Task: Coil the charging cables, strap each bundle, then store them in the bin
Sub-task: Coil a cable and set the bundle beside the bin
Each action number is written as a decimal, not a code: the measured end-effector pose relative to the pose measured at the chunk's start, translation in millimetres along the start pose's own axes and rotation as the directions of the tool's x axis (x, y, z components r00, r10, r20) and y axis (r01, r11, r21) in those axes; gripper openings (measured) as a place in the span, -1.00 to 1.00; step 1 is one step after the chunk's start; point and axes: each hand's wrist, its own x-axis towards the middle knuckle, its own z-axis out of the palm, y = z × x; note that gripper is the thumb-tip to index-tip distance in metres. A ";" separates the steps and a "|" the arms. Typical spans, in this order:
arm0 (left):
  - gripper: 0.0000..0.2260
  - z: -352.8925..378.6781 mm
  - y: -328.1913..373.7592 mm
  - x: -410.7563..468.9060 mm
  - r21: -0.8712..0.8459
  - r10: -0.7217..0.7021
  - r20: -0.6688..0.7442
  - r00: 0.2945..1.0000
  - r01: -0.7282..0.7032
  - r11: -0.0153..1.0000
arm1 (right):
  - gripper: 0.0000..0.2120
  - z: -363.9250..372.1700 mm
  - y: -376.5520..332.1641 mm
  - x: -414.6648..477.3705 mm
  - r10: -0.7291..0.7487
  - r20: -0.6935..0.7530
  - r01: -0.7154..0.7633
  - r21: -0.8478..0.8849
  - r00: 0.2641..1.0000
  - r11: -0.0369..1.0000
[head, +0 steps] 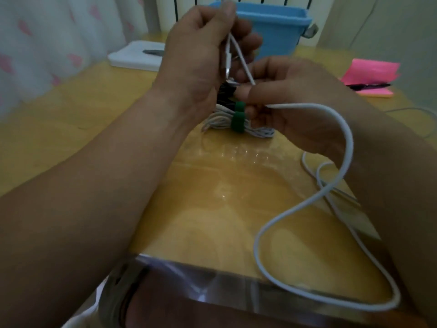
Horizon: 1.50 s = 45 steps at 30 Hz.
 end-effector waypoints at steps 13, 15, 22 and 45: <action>-0.85 -29.4 6.5 19.5 0.109 -0.080 -0.059 0.995 0.086 0.990 | -0.89 -49.4 -10.0 -0.8 0.091 0.037 -0.088 -0.080 0.995 0.993; -0.85 -19.6 5.1 13.1 0.259 -0.173 0.083 0.981 0.147 0.955 | -0.89 -53.0 -4.4 4.3 0.003 -0.129 -0.011 -0.062 0.992 0.998; -0.77 5.0 10.8 -7.2 0.497 -0.354 0.235 0.905 0.201 0.844 | -0.92 -47.3 0.5 7.0 -0.196 -0.301 0.147 -0.179 0.933 0.973; -0.71 -3.8 14.5 -1.7 -0.016 -0.284 -0.013 0.959 0.284 0.959 | -0.88 -35.7 -5.3 -2.4 0.085 0.139 -0.115 0.227 0.987 0.967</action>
